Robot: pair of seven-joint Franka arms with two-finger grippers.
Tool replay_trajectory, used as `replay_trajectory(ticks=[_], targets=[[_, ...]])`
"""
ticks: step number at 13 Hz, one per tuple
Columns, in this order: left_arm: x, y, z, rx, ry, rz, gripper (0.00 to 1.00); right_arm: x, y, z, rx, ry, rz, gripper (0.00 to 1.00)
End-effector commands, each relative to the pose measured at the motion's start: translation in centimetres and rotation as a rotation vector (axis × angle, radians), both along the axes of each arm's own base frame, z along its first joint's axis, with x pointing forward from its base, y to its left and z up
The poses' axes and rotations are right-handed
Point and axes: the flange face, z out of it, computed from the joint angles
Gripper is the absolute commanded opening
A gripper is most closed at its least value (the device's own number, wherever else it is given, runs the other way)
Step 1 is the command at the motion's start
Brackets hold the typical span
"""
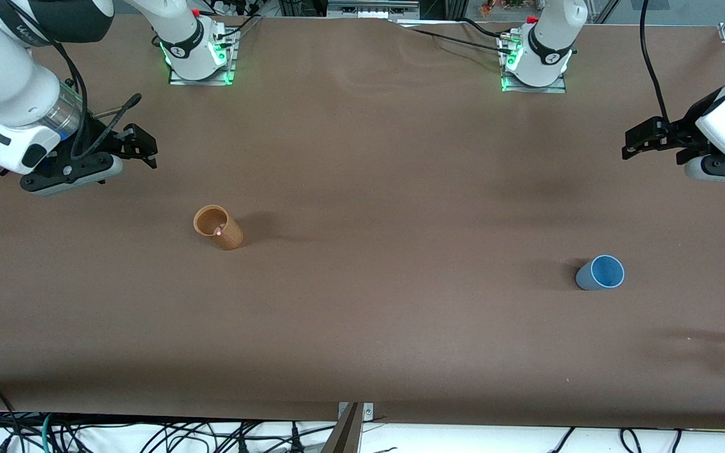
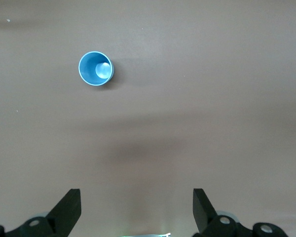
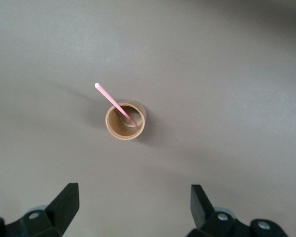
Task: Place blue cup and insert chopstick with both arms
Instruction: 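Move the left gripper toward the blue cup while the right gripper reaches the chopstick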
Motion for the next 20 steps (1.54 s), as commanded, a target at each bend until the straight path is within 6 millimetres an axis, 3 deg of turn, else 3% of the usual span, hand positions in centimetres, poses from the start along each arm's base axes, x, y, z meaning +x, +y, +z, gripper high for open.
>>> replay_trajectory(ticks=[1,9,11,12,15,17,20], targets=[[0.1,0.1,0.1,-0.008,-0.009,-0.006,1.0,0.2,-0.5,0.2,-0.007,-0.004,-0.016,1.0],[0.5,0.0,-0.8,-0.008,0.008,-0.011,1.0,0.3,0.0,-0.8,-0.017,0.026,0.01,1.0],[2.7,-0.2,-4.2,-0.002,0.058,-0.011,1.0,0.2,-0.5,-0.9,-0.014,0.041,0.0,1.0],[3.4,-0.1,-4.8,-0.002,0.063,-0.009,1.0,0.2,-0.5,-0.9,-0.016,0.042,0.002,1.0],[6.7,0.8,-10.6,0.014,0.069,0.008,1.0,-0.1,0.3,-1.4,-0.012,0.067,0.01,1.0],[9.1,2.5,-14.6,0.029,0.033,0.029,1.0,0.1,1.4,-2.5,-0.013,0.076,0.025,1.0],[11.3,2.5,-19.6,0.031,0.004,0.031,1.0,0.6,4.4,-4.8,-0.004,0.076,0.068,1.0]])
